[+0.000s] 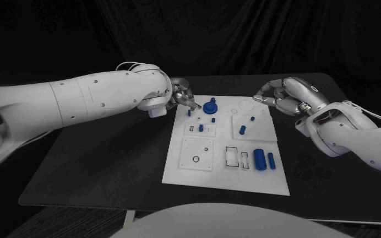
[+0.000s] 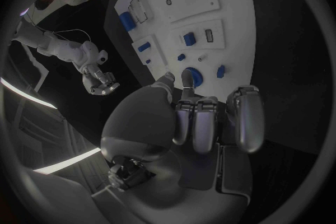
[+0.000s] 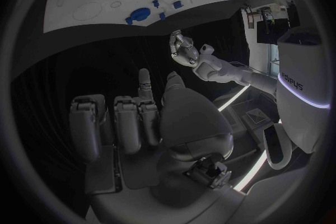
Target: Assemble the parts on the task board
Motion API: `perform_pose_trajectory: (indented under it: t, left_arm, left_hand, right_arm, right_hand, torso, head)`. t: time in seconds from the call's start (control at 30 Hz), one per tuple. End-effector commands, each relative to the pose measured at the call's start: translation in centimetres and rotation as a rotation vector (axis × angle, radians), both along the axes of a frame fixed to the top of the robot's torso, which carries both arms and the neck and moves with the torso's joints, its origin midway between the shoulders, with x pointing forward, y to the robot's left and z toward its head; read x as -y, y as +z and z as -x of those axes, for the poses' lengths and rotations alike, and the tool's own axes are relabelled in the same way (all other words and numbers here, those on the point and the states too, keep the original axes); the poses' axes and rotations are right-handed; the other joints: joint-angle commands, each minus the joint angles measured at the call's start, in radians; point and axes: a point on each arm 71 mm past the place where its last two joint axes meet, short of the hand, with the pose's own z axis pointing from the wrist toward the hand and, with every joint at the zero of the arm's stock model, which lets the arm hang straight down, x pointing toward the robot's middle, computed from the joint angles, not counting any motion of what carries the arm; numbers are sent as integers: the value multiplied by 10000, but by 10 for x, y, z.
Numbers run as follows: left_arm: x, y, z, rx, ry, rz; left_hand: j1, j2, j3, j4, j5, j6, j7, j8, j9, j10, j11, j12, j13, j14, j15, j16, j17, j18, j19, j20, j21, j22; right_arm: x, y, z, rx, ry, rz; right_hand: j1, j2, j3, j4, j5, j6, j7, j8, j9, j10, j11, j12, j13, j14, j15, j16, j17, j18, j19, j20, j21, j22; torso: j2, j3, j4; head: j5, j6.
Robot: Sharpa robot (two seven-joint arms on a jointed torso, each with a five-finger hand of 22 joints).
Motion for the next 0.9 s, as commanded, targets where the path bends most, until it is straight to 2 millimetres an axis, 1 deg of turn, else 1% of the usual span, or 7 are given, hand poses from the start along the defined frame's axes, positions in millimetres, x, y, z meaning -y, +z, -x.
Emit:
perform_pose_trajectory:
  t: [0.03,0.13,0.17,0.23,0.5,0.67,0.9]
  left_arm:
    - [-2,10,-5,689,-74,761]
    - [-9,13,-11,916,124,809]
    - [-11,13,-14,965,224,769]
    - [-15,13,-19,960,362,648]
    - [-21,7,-33,437,762,-259]
    - [-21,3,-39,260,818,-862]
    - [-24,-6,-48,-288,1047,-1653]
  left_hand:
    - [307,-86,215,-2,403,152,191,-878,-1174,1044,168,25,2626,1055,175,26,2635,77,366,185,75,2032]
    - [159,-135,181,217,147,347,258,-1241,-1790,1044,224,25,2626,1055,238,26,2635,15,464,250,388,2115]
    - [-220,-218,-33,537,-319,433,314,-1399,-2040,1044,270,25,2626,1055,270,26,2635,-44,560,274,684,2193]
    - [-439,-241,-231,633,-593,552,385,-1774,-2630,1044,322,25,2626,1055,326,26,2635,-52,578,333,745,2204]
    - [-278,-278,-299,538,-461,730,408,-2062,-3202,1044,358,25,2626,1055,348,26,2635,-42,565,362,733,2194]
    - [202,-337,-187,164,-240,997,341,-2132,-3527,1044,291,25,2626,1055,294,26,2635,-41,568,333,750,2195]
    - [-97,-393,-386,262,-790,1570,236,-2054,-3790,1044,200,25,2626,1055,219,26,2635,-62,609,269,851,2220]
  right_arm:
    - [0,0,1,34,33,-3]
    - [0,0,1,5,76,13]
    - [0,0,1,-19,101,25]
    - [-1,-1,1,-60,135,41]
    - [-2,-2,1,-211,226,88]
    - [-4,-3,1,-277,272,104]
    - [-6,-3,1,-330,335,108]
  right_hand:
    - [-93,17,-61,12,-56,10,23,-56,-11,1042,-64,9,2609,1039,-41,25,2635,1,856,-42,-30,2528]
    - [-93,17,-61,12,-56,10,23,-56,-11,1042,-64,9,2609,1039,-41,25,2635,1,856,-42,-30,2528]
    - [-93,17,-61,12,-56,10,23,-56,-11,1042,-64,9,2609,1039,-41,25,2635,1,856,-42,-30,2528]
    - [-99,19,-65,13,-57,8,24,-57,-12,1042,-63,9,2609,1039,-40,25,2635,-3,865,-42,-19,2533]
    - [-101,21,-67,10,-57,4,24,-61,-14,1042,-63,9,2609,1039,-40,25,2635,-5,869,-41,-14,2535]
    - [-44,3,-74,-37,-61,-34,28,-87,-28,1042,-59,9,2609,1039,-37,25,2635,-4,868,-39,-15,2535]
    - [-12,-7,-74,-55,-69,-39,29,-92,-31,1042,-59,9,2609,1039,-37,25,2635,-8,878,-38,-3,2540]
  torso:
    - [8,-6,9]
    - [2,-1,5]
    - [-2,7,1]
    - [1,10,5]
    - [21,-7,20]
    - [47,-8,23]
    - [68,-36,25]
  head:
    - [-40,-2]
    - [-40,-2]
    - [-35,-2]
    - [-35,-2]
    - [-67,-2]
    - [-63,-2]
    - [-68,-2]
